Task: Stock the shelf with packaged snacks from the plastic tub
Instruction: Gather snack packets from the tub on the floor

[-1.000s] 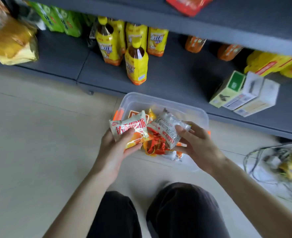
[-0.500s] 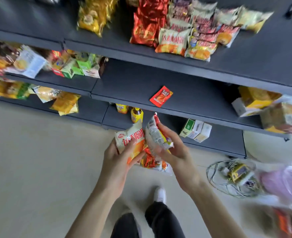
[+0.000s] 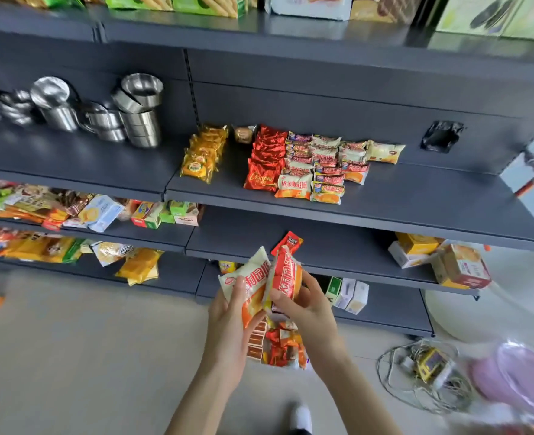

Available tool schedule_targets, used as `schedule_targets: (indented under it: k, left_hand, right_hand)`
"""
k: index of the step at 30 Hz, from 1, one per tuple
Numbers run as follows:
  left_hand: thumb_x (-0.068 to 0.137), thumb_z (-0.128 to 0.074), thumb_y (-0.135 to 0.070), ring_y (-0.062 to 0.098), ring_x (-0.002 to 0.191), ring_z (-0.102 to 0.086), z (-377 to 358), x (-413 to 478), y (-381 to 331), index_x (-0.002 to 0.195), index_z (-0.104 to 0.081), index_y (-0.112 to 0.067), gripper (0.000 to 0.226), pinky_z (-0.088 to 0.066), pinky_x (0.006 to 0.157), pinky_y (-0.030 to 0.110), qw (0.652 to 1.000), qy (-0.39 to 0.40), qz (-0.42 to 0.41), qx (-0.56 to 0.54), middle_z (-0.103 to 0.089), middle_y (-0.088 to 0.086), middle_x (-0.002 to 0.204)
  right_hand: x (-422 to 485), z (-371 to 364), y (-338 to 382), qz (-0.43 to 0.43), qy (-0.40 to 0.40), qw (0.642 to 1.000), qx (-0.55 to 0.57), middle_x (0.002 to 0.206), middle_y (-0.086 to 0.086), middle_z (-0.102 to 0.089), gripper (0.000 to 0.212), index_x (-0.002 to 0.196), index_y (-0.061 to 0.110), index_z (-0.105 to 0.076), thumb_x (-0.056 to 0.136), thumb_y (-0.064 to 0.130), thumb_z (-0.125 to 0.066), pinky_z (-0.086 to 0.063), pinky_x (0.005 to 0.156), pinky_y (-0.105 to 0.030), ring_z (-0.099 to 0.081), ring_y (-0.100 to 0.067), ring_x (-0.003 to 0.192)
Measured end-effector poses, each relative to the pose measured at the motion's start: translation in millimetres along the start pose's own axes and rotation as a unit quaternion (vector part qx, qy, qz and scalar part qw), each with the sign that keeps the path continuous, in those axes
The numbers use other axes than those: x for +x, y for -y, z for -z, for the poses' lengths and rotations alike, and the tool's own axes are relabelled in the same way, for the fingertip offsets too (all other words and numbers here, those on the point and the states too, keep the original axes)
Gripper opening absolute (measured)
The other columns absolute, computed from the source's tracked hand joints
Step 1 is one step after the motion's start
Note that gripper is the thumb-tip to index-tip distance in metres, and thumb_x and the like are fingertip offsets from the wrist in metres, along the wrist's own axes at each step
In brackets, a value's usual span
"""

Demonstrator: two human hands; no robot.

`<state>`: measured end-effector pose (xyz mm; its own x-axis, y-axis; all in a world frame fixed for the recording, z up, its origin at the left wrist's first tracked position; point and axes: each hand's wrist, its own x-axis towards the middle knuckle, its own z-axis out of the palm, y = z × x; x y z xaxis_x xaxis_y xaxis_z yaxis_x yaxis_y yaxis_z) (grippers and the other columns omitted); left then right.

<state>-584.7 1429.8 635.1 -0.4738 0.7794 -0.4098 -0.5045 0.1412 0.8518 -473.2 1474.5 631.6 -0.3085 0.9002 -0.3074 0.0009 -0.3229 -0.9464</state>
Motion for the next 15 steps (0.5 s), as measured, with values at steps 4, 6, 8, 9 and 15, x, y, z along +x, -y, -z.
schedule_targets:
  k: [4, 6, 8, 9, 15]
  left_hand:
    - [0.092, -0.050, -0.043, 0.011, 0.084, -0.071, -18.0, 3.3, -10.5, 0.112, -0.058, -0.029, 0.025, -0.055, 0.062, 0.022, 0.999, 0.026, -0.007, 0.025, -0.069, -0.002, 0.100]
    - [0.093, -0.050, -0.044, 0.009, 0.077, -0.072, -25.8, 7.2, -14.1, 0.114, -0.056, -0.029, 0.027, -0.056, 0.068, 0.025, 0.999, 0.036, -0.001, 0.031, -0.069, -0.002, 0.101]
    - [0.093, -0.050, -0.044, 0.009, 0.074, -0.073, -32.2, 14.0, -17.5, 0.113, -0.054, -0.029, 0.026, -0.057, 0.066, 0.025, 0.999, 0.040, 0.010, 0.014, -0.068, -0.002, 0.101]
    - [0.092, -0.052, -0.044, 0.011, 0.076, -0.073, -35.1, 18.4, -19.1, 0.115, -0.054, -0.028, 0.028, -0.058, 0.065, 0.025, 0.999, 0.043, 0.016, 0.007, -0.068, -0.001, 0.103]
    - [0.068, -0.070, -0.031, 0.014, 0.093, -0.071, -63.3, 50.9, -16.2, 0.108, -0.063, -0.022, 0.041, -0.058, 0.075, 0.028, 0.995, 0.087, 0.036, 0.012, -0.073, 0.000, 0.104]
  right_hand:
    - [8.1, 14.1, 18.6, -0.002, -0.019, 0.999, -0.038, 0.107, -0.002, -0.067, 0.061, 0.123, 0.022, -0.049, 0.071, 0.025, -0.080, -0.055, 0.090, -0.040, -0.067, -0.017, 0.096]
    - [15.9, 24.1, 24.3, -0.004, -0.026, 0.999, -0.048, 0.110, -0.001, -0.064, 0.066, 0.125, 0.024, -0.042, 0.072, 0.024, -0.081, -0.054, 0.092, -0.040, -0.065, -0.016, 0.099]
    - [25.0, 35.2, 28.8, -0.011, -0.035, 0.998, -0.051, 0.112, 0.000, -0.061, 0.069, 0.128, 0.026, -0.037, 0.073, 0.027, -0.079, -0.055, 0.089, -0.034, -0.063, -0.016, 0.101]
    - [29.4, 41.3, 31.0, -0.013, -0.042, 0.998, -0.049, 0.113, 0.000, -0.060, 0.068, 0.129, 0.026, -0.036, 0.075, 0.029, -0.077, -0.055, 0.084, -0.030, -0.063, -0.015, 0.101]
    - [72.1, 82.1, 42.0, -0.046, -0.084, 0.995, 0.016, 0.110, -0.002, -0.064, 0.040, 0.125, 0.022, -0.044, 0.093, 0.045, -0.050, -0.052, 0.070, -0.026, -0.064, -0.013, 0.098]
